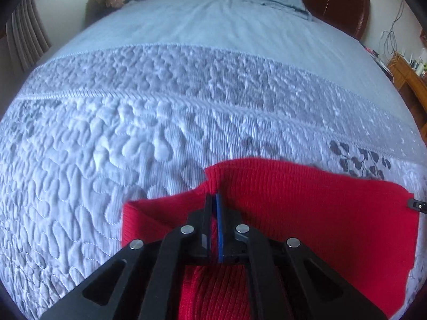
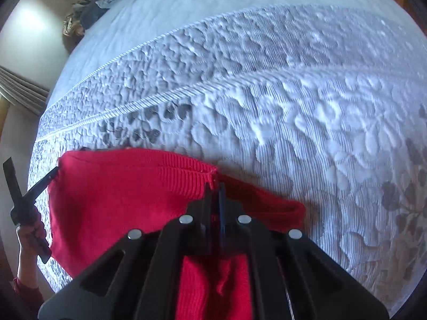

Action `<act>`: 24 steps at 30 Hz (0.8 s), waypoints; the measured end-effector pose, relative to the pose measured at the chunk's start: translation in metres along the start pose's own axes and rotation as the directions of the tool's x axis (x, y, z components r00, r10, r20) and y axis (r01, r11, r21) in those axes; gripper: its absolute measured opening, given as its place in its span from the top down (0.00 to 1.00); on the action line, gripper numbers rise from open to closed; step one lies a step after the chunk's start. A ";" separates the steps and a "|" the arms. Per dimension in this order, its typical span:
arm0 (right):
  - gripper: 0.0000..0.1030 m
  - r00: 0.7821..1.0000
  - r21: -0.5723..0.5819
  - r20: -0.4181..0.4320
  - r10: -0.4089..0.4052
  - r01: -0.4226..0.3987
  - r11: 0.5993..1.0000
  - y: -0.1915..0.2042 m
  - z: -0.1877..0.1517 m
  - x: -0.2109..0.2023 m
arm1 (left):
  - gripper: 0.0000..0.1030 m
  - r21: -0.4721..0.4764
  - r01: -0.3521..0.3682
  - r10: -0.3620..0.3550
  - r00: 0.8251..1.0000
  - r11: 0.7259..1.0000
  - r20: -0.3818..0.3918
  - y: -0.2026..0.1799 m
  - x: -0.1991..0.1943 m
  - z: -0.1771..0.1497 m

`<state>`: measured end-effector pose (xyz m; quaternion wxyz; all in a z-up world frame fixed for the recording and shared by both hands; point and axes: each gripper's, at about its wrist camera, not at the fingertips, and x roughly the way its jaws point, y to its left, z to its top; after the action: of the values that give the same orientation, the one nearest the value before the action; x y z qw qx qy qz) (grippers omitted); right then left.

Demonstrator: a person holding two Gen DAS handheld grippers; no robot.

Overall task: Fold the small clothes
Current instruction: 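Fold the hem up toward the collar with both tools and lower it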

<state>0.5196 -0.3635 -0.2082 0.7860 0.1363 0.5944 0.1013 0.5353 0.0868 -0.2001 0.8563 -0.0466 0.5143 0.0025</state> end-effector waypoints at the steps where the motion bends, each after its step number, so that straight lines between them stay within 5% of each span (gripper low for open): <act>1: 0.93 1.000 -0.001 0.000 -0.001 0.001 1.000 0.000 -0.001 -0.001 | 0.92 0.000 0.000 0.000 1.000 1.000 -0.002 0.002 0.000 -0.001; 9: 0.77 1.000 -0.070 -0.003 -0.023 0.023 0.997 0.005 -0.027 -0.042 | 0.55 0.036 0.031 -0.029 0.998 0.999 -0.050 0.006 -0.049 -0.020; 14: 0.69 0.998 -0.146 -0.056 0.037 -0.045 0.988 0.012 -0.102 -0.074 | 0.49 0.079 0.042 -0.030 0.988 0.996 -0.152 0.014 -0.084 -0.084; 20: 0.59 0.983 -0.168 -0.167 0.079 -0.108 0.980 0.017 -0.167 -0.063 | 0.49 0.075 0.069 -0.052 0.977 0.995 -0.209 0.021 -0.096 -0.146; 21: 0.61 0.982 -0.169 -0.172 0.077 -0.107 0.980 0.018 -0.170 -0.061 | 0.50 0.071 0.066 -0.050 0.977 0.995 -0.205 0.021 -0.096 -0.150; 22: 0.75 0.980 -0.164 -0.179 0.083 -0.113 0.980 0.019 -0.174 -0.058 | 0.51 0.063 0.066 -0.052 0.978 0.996 -0.201 0.021 -0.096 -0.152; 24: 0.95 0.979 -0.166 -0.181 0.092 -0.123 0.978 0.022 -0.176 -0.059 | 0.76 0.045 0.090 -0.079 0.975 0.995 -0.209 0.019 -0.094 -0.153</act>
<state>0.3343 -0.3453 -0.1926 0.7339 0.0889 0.6408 0.2073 0.3555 0.0973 -0.1903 0.7986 -0.0454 0.5978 -0.0527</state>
